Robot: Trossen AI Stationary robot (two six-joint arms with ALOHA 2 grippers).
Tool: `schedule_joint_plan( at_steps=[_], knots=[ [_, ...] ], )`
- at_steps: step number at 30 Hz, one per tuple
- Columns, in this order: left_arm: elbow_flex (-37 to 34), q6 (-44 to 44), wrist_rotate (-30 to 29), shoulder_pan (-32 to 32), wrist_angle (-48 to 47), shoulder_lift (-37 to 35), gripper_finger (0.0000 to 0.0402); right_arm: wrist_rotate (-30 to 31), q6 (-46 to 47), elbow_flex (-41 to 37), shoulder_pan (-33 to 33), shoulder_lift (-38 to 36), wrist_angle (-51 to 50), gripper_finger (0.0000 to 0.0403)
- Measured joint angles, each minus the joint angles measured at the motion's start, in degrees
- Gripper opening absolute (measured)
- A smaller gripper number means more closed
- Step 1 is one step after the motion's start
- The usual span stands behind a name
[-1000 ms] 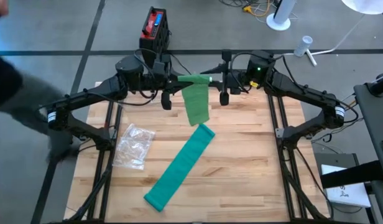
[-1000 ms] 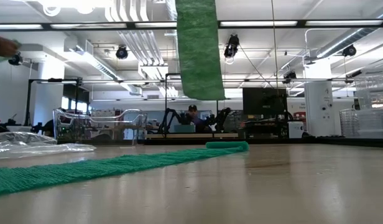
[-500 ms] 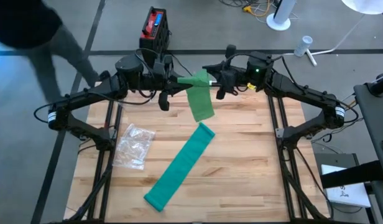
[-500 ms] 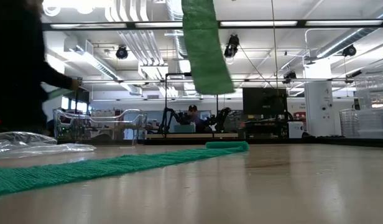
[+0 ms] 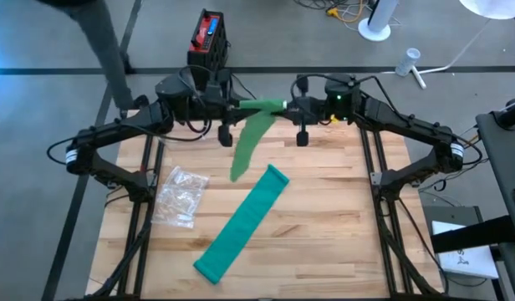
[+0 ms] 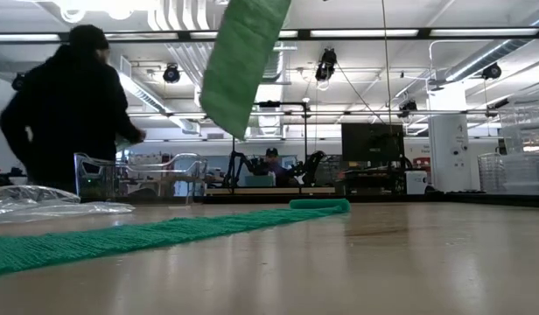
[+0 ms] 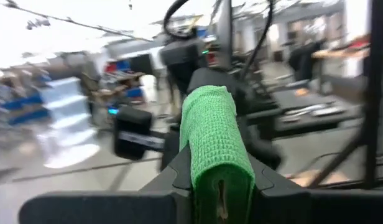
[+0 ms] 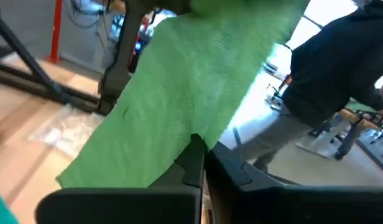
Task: Roll bandage
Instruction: Roll the green bandage
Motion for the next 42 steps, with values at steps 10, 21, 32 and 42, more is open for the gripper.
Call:
schedule_joint_plan(
  at_steps=[10,21,32,42],
  knots=[
    [0.02,10.78,-3.14,0.0,-0.67,0.59,0.0044,4.56,1.61,6.58,0.0,-1.47,-9.12,0.0137],
    [0.04,13.69,-4.4,0.02,-3.34,-0.51,0.0044,1.86,-8.49,13.36,0.66,-4.96,-12.88,0.027],
    [0.04,18.97,-4.38,0.04,-3.71,-0.56,0.0044,-6.2,-14.76,10.47,1.14,0.57,-0.26,0.0281],
    [0.04,20.19,-4.38,0.04,-3.73,-0.56,0.0047,-2.57,-16.67,10.43,1.14,3.72,2.62,0.025]
  ],
)
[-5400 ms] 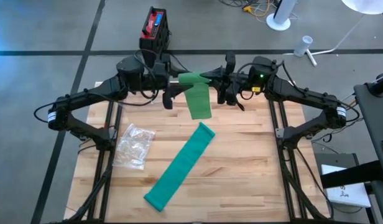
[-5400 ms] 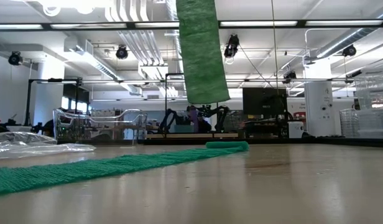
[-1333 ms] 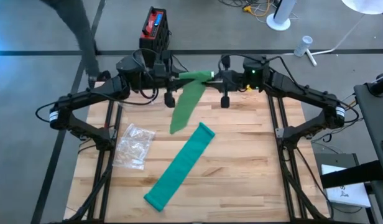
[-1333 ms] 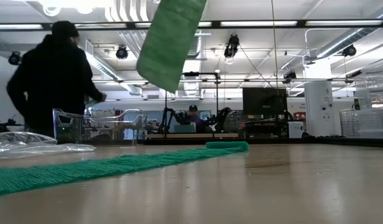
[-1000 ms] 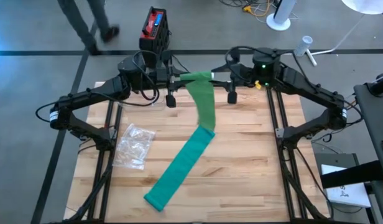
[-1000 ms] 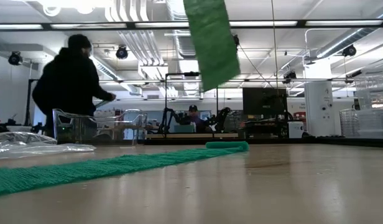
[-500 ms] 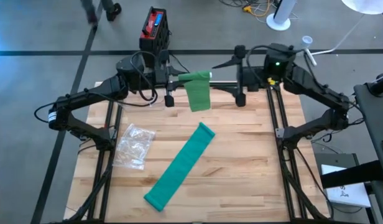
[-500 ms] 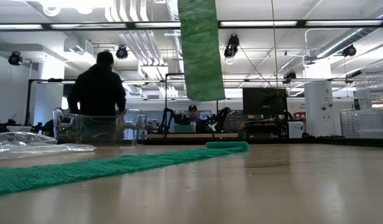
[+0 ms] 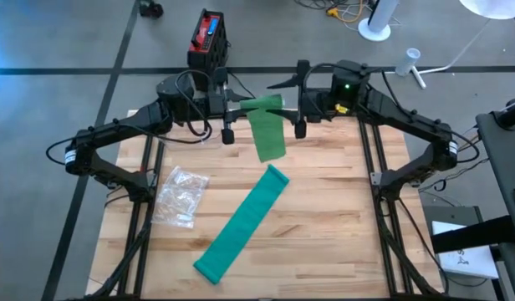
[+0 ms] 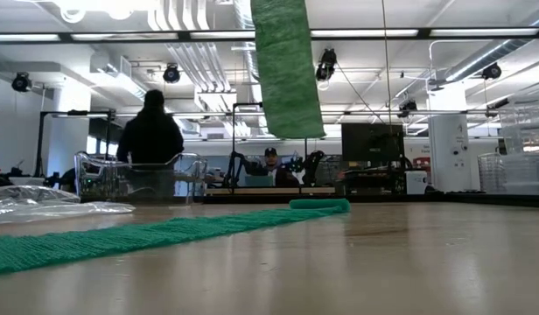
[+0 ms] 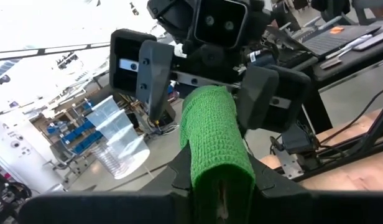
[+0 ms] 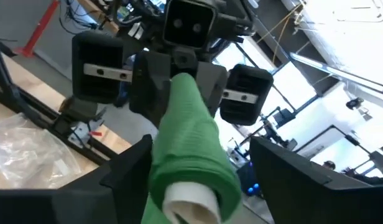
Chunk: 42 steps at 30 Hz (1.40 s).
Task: Roll bandage
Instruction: Roll the green bandage
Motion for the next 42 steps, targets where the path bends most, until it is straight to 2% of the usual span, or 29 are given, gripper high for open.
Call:
schedule_joint_plan(
  at_steps=[12,23,32,36,42],
  knots=[
    [0.0,4.44,0.15,-0.01,-1.81,-0.09,0.0047,-0.2,0.01,0.0,0.02,0.42,0.23,0.0207],
    [0.0,14.57,0.57,-0.22,-2.49,-0.09,0.0048,-0.22,0.75,-0.02,0.04,0.42,-1.23,0.0208],
    [0.0,21.14,0.53,-0.57,-2.15,-0.09,0.0048,0.4,2.26,-0.04,0.04,0.39,-1.37,0.0188],
    [0.0,21.88,0.39,-0.57,-1.83,-0.09,0.0048,0.46,2.27,-0.07,0.04,0.39,-1.34,0.0153],
    [0.0,12.19,0.38,-0.57,-1.0,-0.04,0.0059,0.62,-1.48,-0.07,0.04,0.31,-1.59,0.005]
  ],
)
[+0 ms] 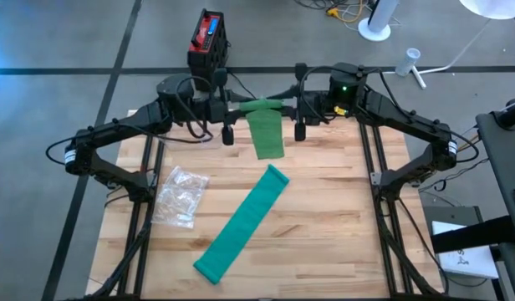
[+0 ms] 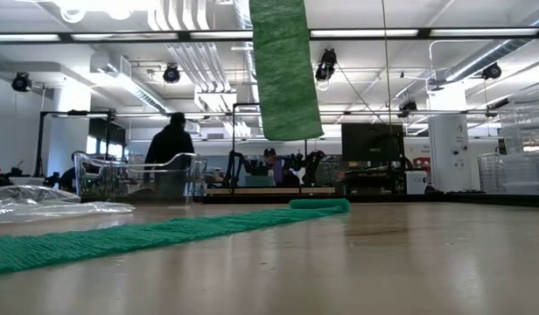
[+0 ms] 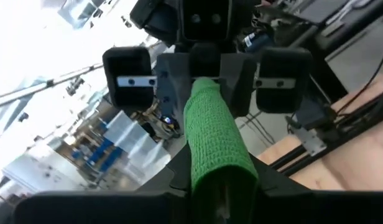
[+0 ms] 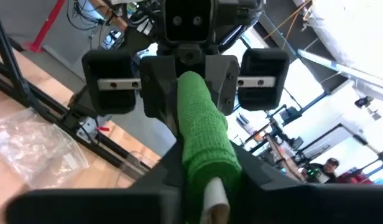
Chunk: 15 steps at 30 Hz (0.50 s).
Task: Roll bandage
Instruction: Roll the green bandage
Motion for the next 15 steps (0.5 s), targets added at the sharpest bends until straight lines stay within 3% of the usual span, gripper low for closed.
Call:
schedule_joint_plan(
  at_steps=[8,15],
  knots=[
    [-0.05,-14.68,-5.47,-0.03,-1.7,-0.21,0.013,0.92,-9.57,-1.38,0.47,-0.61,0.25,0.0036],
    [-0.07,-27.49,4.51,0.34,-5.51,-0.53,0.0221,0.41,-16.78,-6.8,1.54,-1.8,6.22,0.0036]
  ],
)
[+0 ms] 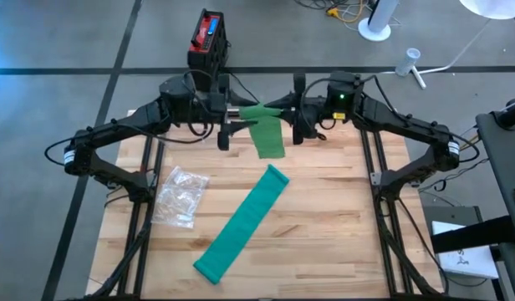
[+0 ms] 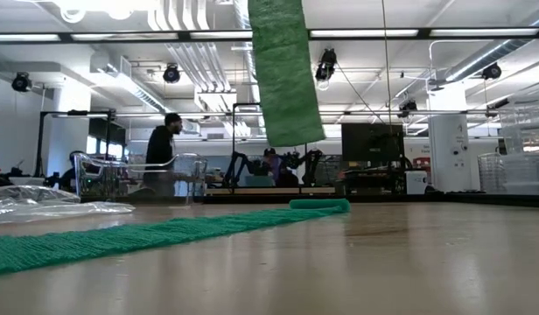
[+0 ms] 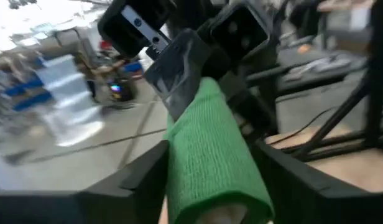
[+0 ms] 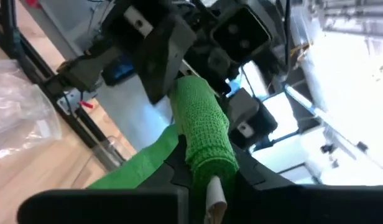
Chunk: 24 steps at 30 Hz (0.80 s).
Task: Roll bandage
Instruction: Roll the green bandage
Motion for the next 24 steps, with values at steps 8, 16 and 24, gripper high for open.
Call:
schedule_joint_plan(
  at_steps=[8,16,24],
  knots=[
    [0.02,-13.29,3.98,1.54,-0.85,-0.36,0.0296,2.95,-8.25,-0.98,1.04,-0.28,0.96,0.0036],
    [0.02,-21.19,4.01,3.13,0.45,1.7,0.0295,3.0,-14.1,-2.1,0.89,-0.13,2.64,0.0036],
    [0.02,-22.76,5.97,4.83,0.98,2.24,0.0231,2.72,-16.61,-2.66,0.69,-0.13,2.55,0.0036]
  ],
)
